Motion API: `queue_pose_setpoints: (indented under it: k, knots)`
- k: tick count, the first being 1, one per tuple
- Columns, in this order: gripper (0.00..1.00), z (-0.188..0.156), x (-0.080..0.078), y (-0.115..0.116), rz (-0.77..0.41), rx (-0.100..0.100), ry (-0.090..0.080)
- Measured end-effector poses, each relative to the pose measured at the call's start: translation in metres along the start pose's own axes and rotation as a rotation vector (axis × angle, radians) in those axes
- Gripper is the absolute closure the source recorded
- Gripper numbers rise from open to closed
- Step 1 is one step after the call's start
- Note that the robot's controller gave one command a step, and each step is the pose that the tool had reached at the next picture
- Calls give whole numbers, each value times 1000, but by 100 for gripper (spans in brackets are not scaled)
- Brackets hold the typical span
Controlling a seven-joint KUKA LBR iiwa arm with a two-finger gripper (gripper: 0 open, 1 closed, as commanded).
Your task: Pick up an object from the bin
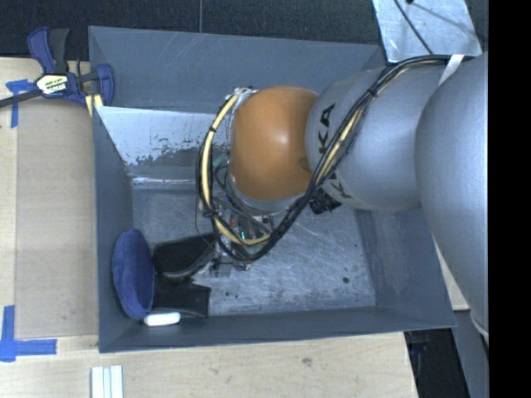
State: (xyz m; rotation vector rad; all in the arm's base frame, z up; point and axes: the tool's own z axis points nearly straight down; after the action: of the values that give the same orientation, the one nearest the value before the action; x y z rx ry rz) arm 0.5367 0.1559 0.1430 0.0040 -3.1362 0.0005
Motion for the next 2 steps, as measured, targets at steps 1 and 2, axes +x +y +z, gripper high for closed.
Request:
queue_pose_setpoints:
  k: [1, 2]
  knots:
    - [0, 76, 0, -5, -44, 4, 10]
    - [100, 71, -4, -5, -41, 1, -7]
